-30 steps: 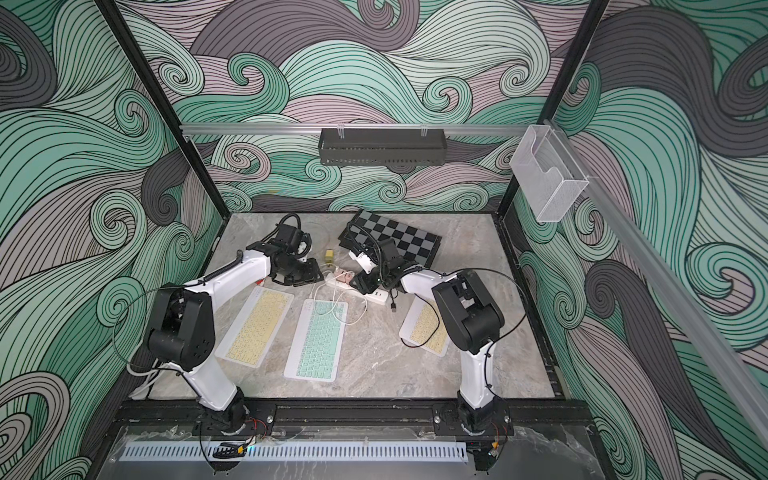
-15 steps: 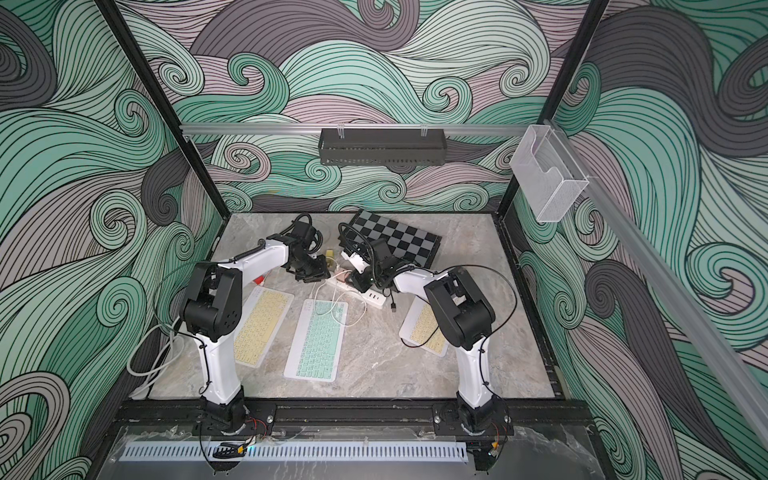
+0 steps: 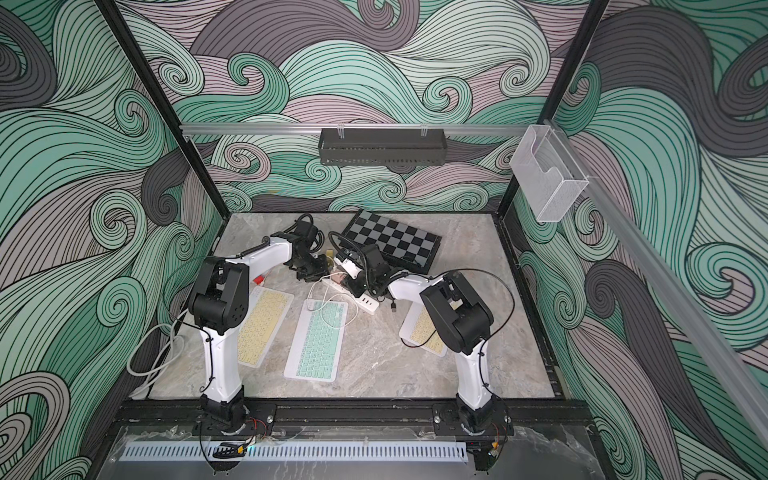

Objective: Unplug the wireless keyboard
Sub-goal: Remove the plug from the socket.

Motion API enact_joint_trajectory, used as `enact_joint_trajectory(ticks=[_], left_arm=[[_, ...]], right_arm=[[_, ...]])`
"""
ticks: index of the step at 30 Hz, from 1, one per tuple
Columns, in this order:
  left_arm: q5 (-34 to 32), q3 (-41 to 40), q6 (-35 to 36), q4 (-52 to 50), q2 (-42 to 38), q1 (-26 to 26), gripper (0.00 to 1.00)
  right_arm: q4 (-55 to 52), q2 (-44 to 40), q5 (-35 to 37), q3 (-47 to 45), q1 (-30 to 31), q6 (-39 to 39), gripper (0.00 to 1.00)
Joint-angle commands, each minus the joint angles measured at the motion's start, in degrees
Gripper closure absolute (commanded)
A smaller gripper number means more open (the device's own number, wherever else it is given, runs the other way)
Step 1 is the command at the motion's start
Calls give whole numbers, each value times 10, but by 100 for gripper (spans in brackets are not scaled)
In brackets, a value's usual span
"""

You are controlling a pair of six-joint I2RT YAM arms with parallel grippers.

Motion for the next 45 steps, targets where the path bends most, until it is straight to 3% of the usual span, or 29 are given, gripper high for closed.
enact_joint_trajectory(ticks=[1, 5, 10, 13, 22, 25, 29, 32, 35, 40, 45], left_arm=[[-32, -11, -8, -20, 19, 0, 67], [-29, -25, -15, -14, 26, 0, 71], [-23, -47, -20, 2, 27, 0, 75], [-22, -57, -22, 8, 28, 0, 76], [-19, -57, -21, 9, 36, 0, 78], [-20, -55, -23, 10, 37, 0, 78], [-27, -51, -25, 10, 38, -2, 79], [-29, -50, -29, 12, 40, -5, 81], [-32, -50, -30, 14, 40, -10, 82], [-38, -50, -30, 13, 42, -24, 84], [-52, -47, -30, 6, 50, -41, 84]], right_arm=[[-9, -22, 42, -14, 15, -21, 100], [80, -53, 56, -51, 16, -12, 100], [162, -81, 2, -81, 10, -5, 100], [157, -87, -22, -72, 10, -39, 100], [155, -92, 35, -71, 14, -171, 100], [95, -82, 22, -36, 13, -167, 100], [-9, -60, -16, 33, 5, -43, 100], [-95, -25, -45, 95, 7, -12, 100], [-170, 7, -54, 149, 7, -23, 100], [-158, 6, -24, 126, 10, -71, 100], [-194, 17, 75, 131, 37, -156, 100]])
